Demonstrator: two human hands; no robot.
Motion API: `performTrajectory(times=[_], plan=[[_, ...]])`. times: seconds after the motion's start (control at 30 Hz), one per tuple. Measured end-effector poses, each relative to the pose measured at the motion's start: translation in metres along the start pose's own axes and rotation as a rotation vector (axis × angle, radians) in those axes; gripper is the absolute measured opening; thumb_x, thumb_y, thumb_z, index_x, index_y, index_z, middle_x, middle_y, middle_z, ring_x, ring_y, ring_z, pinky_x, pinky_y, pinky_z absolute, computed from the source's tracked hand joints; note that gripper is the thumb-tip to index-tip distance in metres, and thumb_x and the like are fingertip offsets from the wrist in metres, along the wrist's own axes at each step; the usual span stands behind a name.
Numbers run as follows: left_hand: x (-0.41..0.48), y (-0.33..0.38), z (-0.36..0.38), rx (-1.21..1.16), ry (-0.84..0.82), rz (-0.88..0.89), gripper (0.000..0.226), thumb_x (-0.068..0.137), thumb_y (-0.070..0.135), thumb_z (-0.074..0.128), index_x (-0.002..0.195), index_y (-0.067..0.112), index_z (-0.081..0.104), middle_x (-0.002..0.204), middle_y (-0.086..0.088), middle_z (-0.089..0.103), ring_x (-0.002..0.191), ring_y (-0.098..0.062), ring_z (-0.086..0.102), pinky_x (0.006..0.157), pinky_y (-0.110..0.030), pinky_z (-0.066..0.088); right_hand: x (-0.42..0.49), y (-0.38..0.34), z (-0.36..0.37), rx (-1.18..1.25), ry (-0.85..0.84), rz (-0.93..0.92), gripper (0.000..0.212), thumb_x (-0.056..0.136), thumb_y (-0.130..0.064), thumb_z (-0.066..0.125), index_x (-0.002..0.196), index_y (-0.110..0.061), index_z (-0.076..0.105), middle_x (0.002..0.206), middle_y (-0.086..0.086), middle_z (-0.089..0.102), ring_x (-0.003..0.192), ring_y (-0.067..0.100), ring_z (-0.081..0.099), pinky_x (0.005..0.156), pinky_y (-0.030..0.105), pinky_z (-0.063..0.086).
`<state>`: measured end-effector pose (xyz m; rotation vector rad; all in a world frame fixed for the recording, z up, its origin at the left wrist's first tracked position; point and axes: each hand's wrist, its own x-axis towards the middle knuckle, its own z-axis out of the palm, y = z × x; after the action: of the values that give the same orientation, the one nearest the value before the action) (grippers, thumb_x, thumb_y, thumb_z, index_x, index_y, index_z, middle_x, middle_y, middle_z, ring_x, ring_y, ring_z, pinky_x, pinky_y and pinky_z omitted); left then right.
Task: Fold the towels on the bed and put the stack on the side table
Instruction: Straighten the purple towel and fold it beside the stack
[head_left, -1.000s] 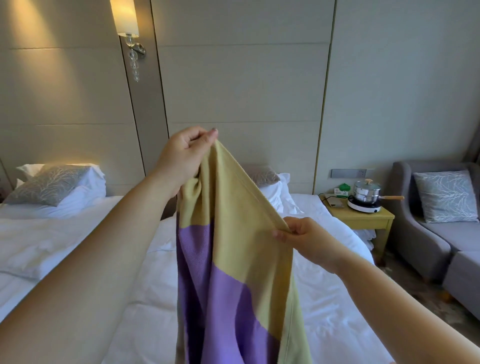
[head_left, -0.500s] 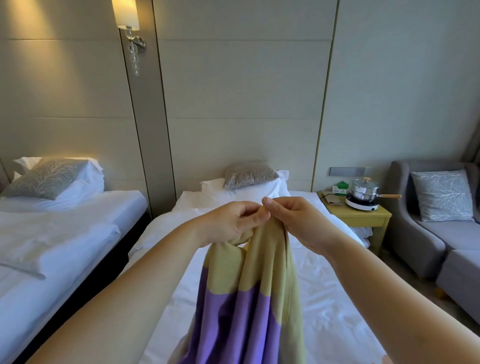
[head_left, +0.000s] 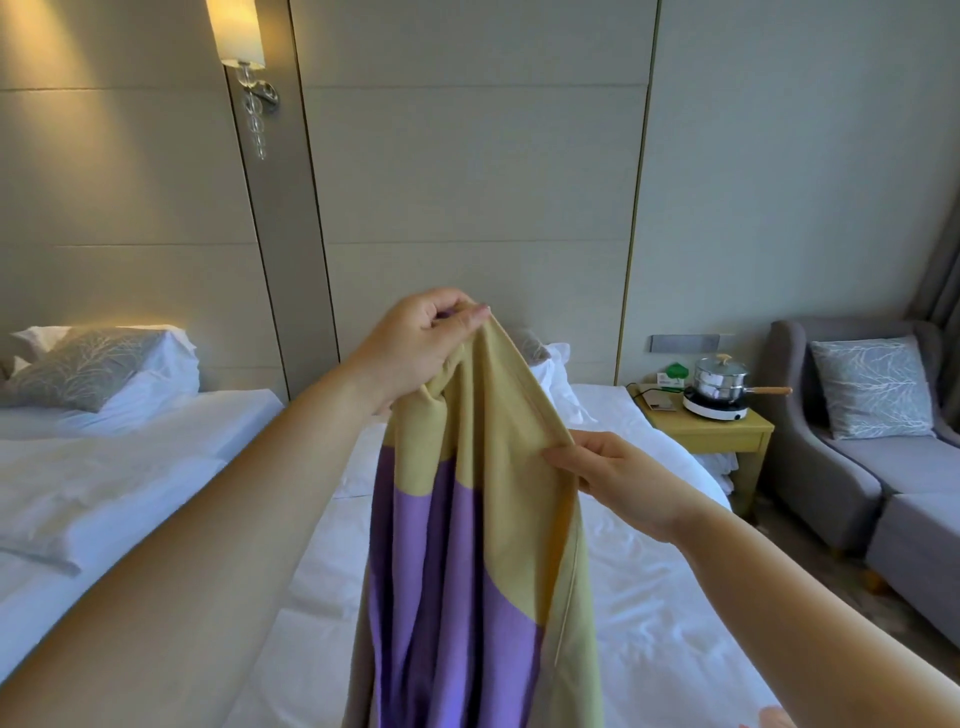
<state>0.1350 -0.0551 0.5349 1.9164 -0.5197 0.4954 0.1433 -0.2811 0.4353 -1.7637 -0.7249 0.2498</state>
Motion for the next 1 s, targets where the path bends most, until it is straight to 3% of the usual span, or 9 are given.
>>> performTrajectory(times=[0.1, 0.17, 0.27, 0.33, 0.4, 0.57, 0.83, 0.9, 1.0], plan=[[0.003, 0.008, -0.015, -0.006, 0.083, 0.033, 0.023, 0.097, 0.028, 0.054, 0.082, 0.011, 0.060, 0.075, -0.008, 0.039, 0.070, -0.023, 0.034, 0.066, -0.033, 0.030, 0.004, 0.000, -0.003, -0.205, 0.064, 0.064, 0.036, 0.082, -0.033, 0.049, 0.088, 0.002, 0.055, 0.086, 0.002, 0.049, 0.086, 0.017, 0.046, 0.087, 0.036, 0.040], [0.002, 0.012, -0.018, -0.016, 0.089, 0.044, 0.022, 0.097, 0.029, 0.054, 0.079, 0.017, 0.059, 0.075, -0.008, 0.039, 0.070, -0.021, 0.034, 0.065, -0.031, 0.031, 0.009, -0.001, 0.002, -0.436, 0.112, 0.043, 0.029, 0.091, -0.023, 0.047, 0.092, 0.004, 0.058, 0.099, -0.004, 0.052, 0.095, 0.016, 0.050, 0.081, 0.022, 0.039], [-0.002, 0.013, -0.015, -0.031, 0.065, 0.049, 0.021, 0.097, 0.028, 0.053, 0.081, 0.016, 0.059, 0.075, -0.006, 0.038, 0.069, -0.019, 0.035, 0.062, -0.028, 0.032, 0.012, -0.004, 0.017, -0.777, 0.228, -0.141, 0.025, 0.096, -0.021, 0.046, 0.112, -0.016, 0.064, 0.140, -0.008, 0.038, 0.115, 0.013, 0.046, 0.093, 0.026, 0.039], [-0.003, 0.012, -0.012, -0.022, 0.027, 0.042, 0.020, 0.097, 0.027, 0.052, 0.084, 0.015, 0.062, 0.074, -0.006, 0.043, 0.069, -0.017, 0.041, 0.064, -0.025, 0.036, 0.013, -0.010, 0.028, -0.936, 0.264, -0.219, 0.031, 0.095, -0.030, 0.044, 0.124, -0.029, 0.055, 0.149, -0.009, 0.030, 0.120, 0.017, 0.045, 0.097, 0.036, 0.039], [-0.003, 0.009, -0.009, 0.002, -0.012, 0.026, 0.017, 0.097, 0.025, 0.052, 0.087, 0.019, 0.064, 0.075, 0.003, 0.053, 0.071, -0.007, 0.050, 0.069, -0.018, 0.043, 0.015, -0.017, 0.039, -0.995, 0.309, -0.292, 0.030, 0.091, -0.034, 0.044, 0.117, -0.025, 0.055, 0.146, -0.005, 0.037, 0.114, 0.024, 0.051, 0.090, 0.039, 0.043], [-0.005, 0.001, -0.005, 0.009, -0.054, 0.006, 0.017, 0.098, 0.025, 0.051, 0.088, 0.021, 0.064, 0.077, 0.003, 0.054, 0.074, -0.006, 0.050, 0.071, -0.018, 0.042, 0.019, -0.026, 0.048, -0.974, 0.509, -0.424, 0.022, 0.094, -0.025, 0.051, 0.083, -0.009, 0.061, 0.093, 0.001, 0.059, 0.078, 0.027, 0.057, 0.062, 0.033, 0.043], [-0.001, -0.005, -0.022, -0.034, 0.067, 0.004, 0.020, 0.096, 0.031, 0.054, 0.084, 0.019, 0.064, 0.082, -0.008, 0.045, 0.077, -0.021, 0.041, 0.074, -0.033, 0.036, 0.016, 0.003, 0.026, -0.822, 0.393, -0.121, 0.033, 0.099, -0.027, 0.047, 0.082, -0.004, 0.064, 0.091, 0.000, 0.056, 0.086, 0.022, 0.056, 0.073, 0.032, 0.040], [0.000, -0.015, -0.025, 0.028, 0.142, -0.029, 0.020, 0.096, 0.030, 0.055, 0.083, 0.017, 0.064, 0.078, -0.009, 0.045, 0.074, -0.020, 0.042, 0.071, -0.031, 0.037, 0.015, 0.004, 0.015, -0.659, 0.437, -0.055, 0.027, 0.095, -0.021, 0.055, 0.084, -0.001, 0.068, 0.083, 0.006, 0.062, 0.078, 0.020, 0.057, 0.071, 0.032, 0.040], [0.000, -0.035, -0.033, 0.202, 0.257, -0.111, 0.021, 0.095, 0.027, 0.056, 0.085, 0.011, 0.064, 0.071, -0.006, 0.049, 0.068, -0.016, 0.045, 0.065, -0.025, 0.033, 0.013, -0.012, 0.001, -0.101, 0.523, 0.011, 0.011, 0.083, -0.017, 0.071, 0.073, -0.017, 0.077, 0.065, -0.003, 0.067, 0.060, 0.006, 0.057, 0.062, 0.021, 0.046]])
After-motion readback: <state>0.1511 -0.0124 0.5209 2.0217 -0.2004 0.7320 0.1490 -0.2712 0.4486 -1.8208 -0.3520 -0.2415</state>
